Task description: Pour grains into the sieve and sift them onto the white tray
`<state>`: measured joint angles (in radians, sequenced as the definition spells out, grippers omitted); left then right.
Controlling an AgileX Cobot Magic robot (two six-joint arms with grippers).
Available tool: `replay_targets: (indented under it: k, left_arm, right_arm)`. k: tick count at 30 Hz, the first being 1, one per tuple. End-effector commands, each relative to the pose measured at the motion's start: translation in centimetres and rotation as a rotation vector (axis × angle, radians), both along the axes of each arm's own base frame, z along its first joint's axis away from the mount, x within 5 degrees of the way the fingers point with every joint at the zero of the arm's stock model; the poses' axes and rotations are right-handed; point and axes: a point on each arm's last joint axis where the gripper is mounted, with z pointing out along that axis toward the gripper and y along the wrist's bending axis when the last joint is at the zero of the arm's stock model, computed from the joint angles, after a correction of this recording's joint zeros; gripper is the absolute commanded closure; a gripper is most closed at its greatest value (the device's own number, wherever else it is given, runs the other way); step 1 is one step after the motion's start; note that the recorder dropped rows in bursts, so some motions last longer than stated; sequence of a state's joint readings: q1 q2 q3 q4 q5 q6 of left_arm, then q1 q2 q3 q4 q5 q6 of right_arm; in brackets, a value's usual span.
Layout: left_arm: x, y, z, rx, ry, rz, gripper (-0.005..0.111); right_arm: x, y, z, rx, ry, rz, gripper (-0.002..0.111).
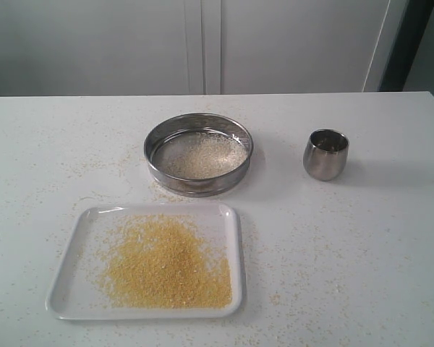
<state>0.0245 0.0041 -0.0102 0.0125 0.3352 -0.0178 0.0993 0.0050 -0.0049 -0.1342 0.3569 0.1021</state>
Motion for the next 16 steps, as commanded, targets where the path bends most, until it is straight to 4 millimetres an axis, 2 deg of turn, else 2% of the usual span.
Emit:
replay_targets:
  k: [1, 16]
  left_arm:
    - [-0.08, -0.01, -0.43, -0.003, 0.021, 0.001, 0.107]
    - [-0.08, -0.01, -0.43, -0.003, 0.021, 0.001, 0.107]
  right_arm:
    - [0.02, -0.03, 0.0, 0.012, -0.016, -0.01, 0.108]
    - [0.02, -0.03, 0.0, 0.006, -0.016, -0.008, 0.108]
